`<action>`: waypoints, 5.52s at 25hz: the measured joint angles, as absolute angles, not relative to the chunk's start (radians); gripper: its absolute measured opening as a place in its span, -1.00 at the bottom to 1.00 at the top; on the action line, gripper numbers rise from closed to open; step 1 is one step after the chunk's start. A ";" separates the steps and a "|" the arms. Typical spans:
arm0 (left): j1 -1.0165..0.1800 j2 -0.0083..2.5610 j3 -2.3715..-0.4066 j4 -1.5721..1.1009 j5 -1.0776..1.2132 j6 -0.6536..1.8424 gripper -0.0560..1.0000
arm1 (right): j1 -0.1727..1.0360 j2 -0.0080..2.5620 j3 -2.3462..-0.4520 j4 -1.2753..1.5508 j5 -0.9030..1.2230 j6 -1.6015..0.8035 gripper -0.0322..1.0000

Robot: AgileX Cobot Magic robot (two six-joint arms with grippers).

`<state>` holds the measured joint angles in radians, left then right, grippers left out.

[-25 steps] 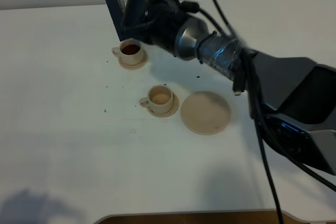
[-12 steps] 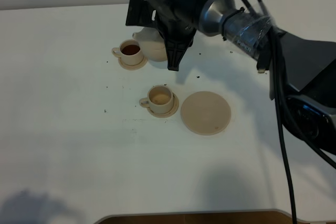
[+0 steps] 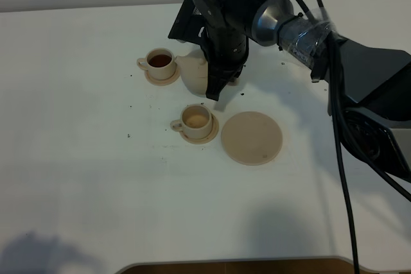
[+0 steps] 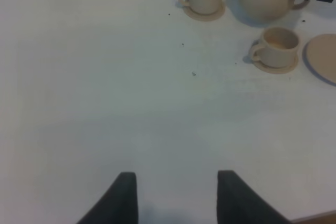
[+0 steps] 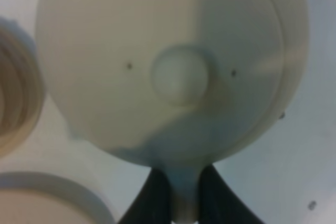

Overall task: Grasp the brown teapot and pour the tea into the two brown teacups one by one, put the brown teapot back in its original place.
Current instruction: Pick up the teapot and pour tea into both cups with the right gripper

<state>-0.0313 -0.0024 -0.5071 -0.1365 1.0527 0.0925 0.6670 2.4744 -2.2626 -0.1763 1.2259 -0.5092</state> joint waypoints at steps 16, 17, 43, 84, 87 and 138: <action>-0.031 -0.002 -0.507 -0.136 1.053 0.093 -0.22 | 0.726 2.053 -2.003 -0.193 1.225 -0.376 -0.70; -0.031 -0.002 -0.507 -0.136 1.053 0.093 -0.22 | 0.730 2.020 -1.950 -0.193 1.226 -0.367 -0.70; -0.031 -0.002 -0.507 -0.136 1.053 0.093 -0.22 | 0.825 1.879 -1.150 -0.747 0.692 -0.138 -0.70; -0.031 -0.002 -0.507 -0.136 1.053 0.093 -0.22 | 0.922 2.044 -1.229 -1.297 0.798 -0.146 -0.70; -0.031 -0.002 -0.507 -0.136 1.053 0.093 -0.22 | 0.922 2.044 -1.229 -1.309 0.813 -0.143 -0.70; -0.031 -0.002 -0.507 -0.136 1.053 0.093 -0.22 | 0.951 2.046 -1.229 -1.577 0.815 -0.221 -0.70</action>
<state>-0.0313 -0.0024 -0.5071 -0.1365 1.0527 0.0933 0.9508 2.0456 -1.2289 -1.5768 0.8151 -0.2215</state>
